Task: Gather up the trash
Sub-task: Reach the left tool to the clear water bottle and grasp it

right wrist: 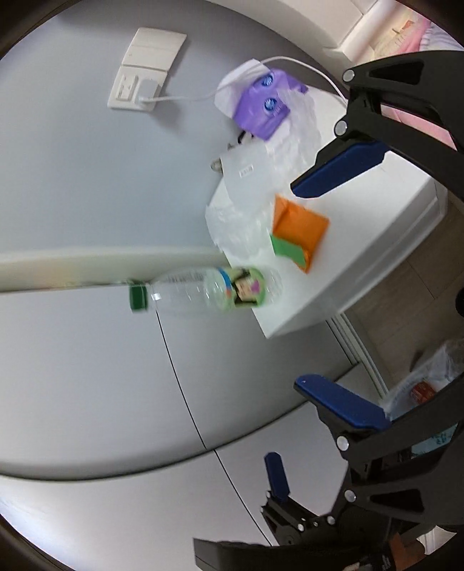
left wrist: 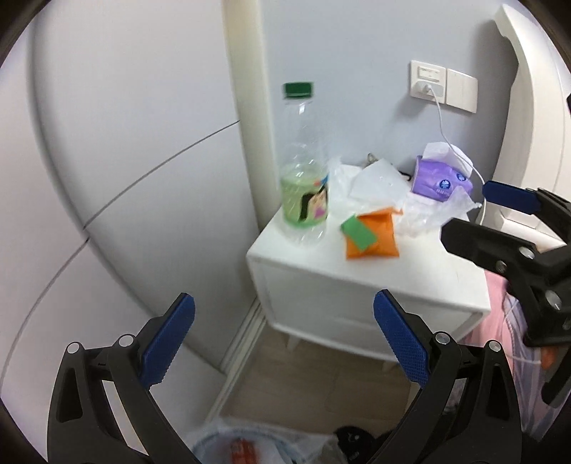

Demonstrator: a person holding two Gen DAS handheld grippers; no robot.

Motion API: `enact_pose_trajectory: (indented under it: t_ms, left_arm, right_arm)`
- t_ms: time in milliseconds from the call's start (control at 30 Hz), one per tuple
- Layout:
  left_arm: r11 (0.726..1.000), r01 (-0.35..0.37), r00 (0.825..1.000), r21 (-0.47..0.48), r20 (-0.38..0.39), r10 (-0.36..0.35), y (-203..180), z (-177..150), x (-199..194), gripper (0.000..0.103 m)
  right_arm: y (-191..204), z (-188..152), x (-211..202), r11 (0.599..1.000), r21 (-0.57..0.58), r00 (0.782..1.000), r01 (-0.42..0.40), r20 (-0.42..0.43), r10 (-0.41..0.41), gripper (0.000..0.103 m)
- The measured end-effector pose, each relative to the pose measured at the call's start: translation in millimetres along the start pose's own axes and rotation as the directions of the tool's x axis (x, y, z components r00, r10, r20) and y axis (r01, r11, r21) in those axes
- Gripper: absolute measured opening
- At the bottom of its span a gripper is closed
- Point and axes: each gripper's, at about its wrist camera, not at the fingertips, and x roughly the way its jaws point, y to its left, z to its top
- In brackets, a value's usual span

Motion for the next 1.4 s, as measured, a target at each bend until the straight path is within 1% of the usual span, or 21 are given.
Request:
enact_pose_trajectory:
  t_ms: [200,333,467,600,733,867,1067,1133,1200,1233,1300,1400]
  left_arm:
    - [0.999,0.014,1.0,0.052,0.01,-0.014,-17.4,41.6,34.2,0.097]
    - [0.998,0.026,0.999,0.062,0.016,-0.027,-21.5,65.7,59.2,0.097]
    - [0.997,0.042,0.999,0.06,0.021,-0.043,-26.2,83.9,84.3,0.097]
    - [0.997,0.034,0.999,0.066,0.028,-0.036,-27.7,99.0,106.6,0.097]
    - [0.998,0.041,0.999,0.048,0.034,-0.043,-21.0,109.1,126.4,0.097]
    - [0.997,0.079,0.996,-0.003,0.032,-0.079,-13.3,116.0,145.4,0.097]
    - [0.995,0.096,0.994,-0.026,0.049,-0.095,-12.0,118.5,156.7,0.097]
    - [0.995,0.101,0.993,-0.024,0.055,-0.1,-14.4,118.9,157.9,0.092]
    - [0.995,0.097,0.994,-0.009,0.051,-0.097,-18.7,119.9,160.2,0.08]
    - [0.996,0.089,0.995,-0.003,0.051,-0.089,-20.2,119.9,160.6,0.078]
    - [0.997,0.078,0.996,0.002,0.048,-0.078,-22.4,120.6,161.1,0.062]
    - [0.997,0.083,0.996,-0.008,0.047,-0.082,-21.7,121.5,159.3,0.061]
  right_arm:
    - [-29.2,18.5,13.6,0.999,0.015,0.999,0.031,0.017,-0.031,0.097]
    - [-47.7,28.8,24.1,0.999,0.025,0.999,0.04,0.024,-0.041,0.097]
    - [-61.7,39.5,41.0,0.998,0.042,0.999,0.043,0.032,-0.044,0.097]
    - [-70.5,49.1,58.1,0.998,0.048,0.999,0.033,0.031,-0.035,0.097]
    - [-74.9,56.4,70.6,0.999,0.037,0.999,0.022,0.037,-0.023,0.097]
    - [-77.1,60.8,79.0,0.999,0.031,0.999,0.011,0.039,-0.012,0.097]
    - [-80.3,61.4,87.5,1.0,0.03,0.999,0.008,0.031,-0.009,0.097]
    - [-82.4,61.3,88.9,0.999,0.036,1.0,0.008,0.03,-0.009,0.097]
    - [-83.6,60.6,87.0,0.999,0.039,0.999,0.009,0.032,-0.011,0.097]
    - [-84.3,60.5,86.3,0.999,0.04,0.999,0.01,0.033,-0.011,0.097]
    - [-85.8,59.9,83.2,0.999,0.043,0.999,0.012,0.037,-0.014,0.097]
    - [-86.4,59.3,78.8,0.999,0.041,0.999,0.015,0.04,-0.016,0.097]
